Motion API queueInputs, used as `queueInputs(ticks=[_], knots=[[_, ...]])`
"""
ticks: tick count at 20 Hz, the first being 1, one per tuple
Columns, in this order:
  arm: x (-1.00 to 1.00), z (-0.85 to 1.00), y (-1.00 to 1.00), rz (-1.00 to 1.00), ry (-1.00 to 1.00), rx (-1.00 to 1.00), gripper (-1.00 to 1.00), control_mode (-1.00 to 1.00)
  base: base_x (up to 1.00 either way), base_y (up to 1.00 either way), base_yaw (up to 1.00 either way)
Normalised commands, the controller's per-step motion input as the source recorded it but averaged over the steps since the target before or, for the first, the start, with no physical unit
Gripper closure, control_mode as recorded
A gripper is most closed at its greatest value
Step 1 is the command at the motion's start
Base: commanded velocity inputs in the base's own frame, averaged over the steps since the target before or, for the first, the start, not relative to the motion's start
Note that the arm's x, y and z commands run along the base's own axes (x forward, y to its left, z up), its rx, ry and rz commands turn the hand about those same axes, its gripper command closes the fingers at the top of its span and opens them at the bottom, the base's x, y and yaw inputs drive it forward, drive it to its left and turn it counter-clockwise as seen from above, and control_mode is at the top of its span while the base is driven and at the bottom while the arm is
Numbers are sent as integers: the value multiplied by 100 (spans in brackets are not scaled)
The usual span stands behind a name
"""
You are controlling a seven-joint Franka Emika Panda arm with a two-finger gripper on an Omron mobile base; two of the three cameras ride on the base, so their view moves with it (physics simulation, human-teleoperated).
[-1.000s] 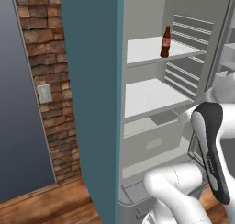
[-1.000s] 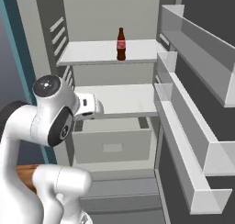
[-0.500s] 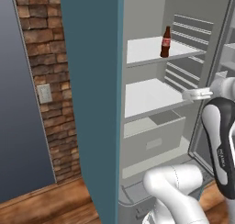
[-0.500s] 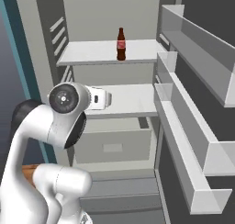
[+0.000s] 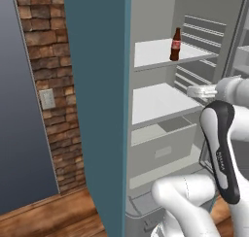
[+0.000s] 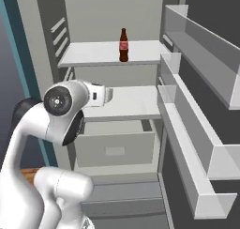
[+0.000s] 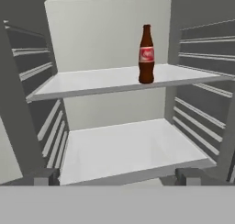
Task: Open the fridge, grab two sodas, and place both sodas inside the bowl with ice on the dining counter.
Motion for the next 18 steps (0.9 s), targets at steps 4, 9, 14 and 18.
queueInputs(ticks=[4, 9, 14, 18], knots=[[42, 42, 0, -7, -15, 2, -100, -100, 0, 0, 0], [53, 23, -19, 1, -1, 0, -100, -100, 0, 0, 0], [66, 12, -22, 1, 0, 1, -100, -100, 0, 0, 0], [52, 15, -13, 0, 0, 0, -100, -100, 0, 0, 0]])
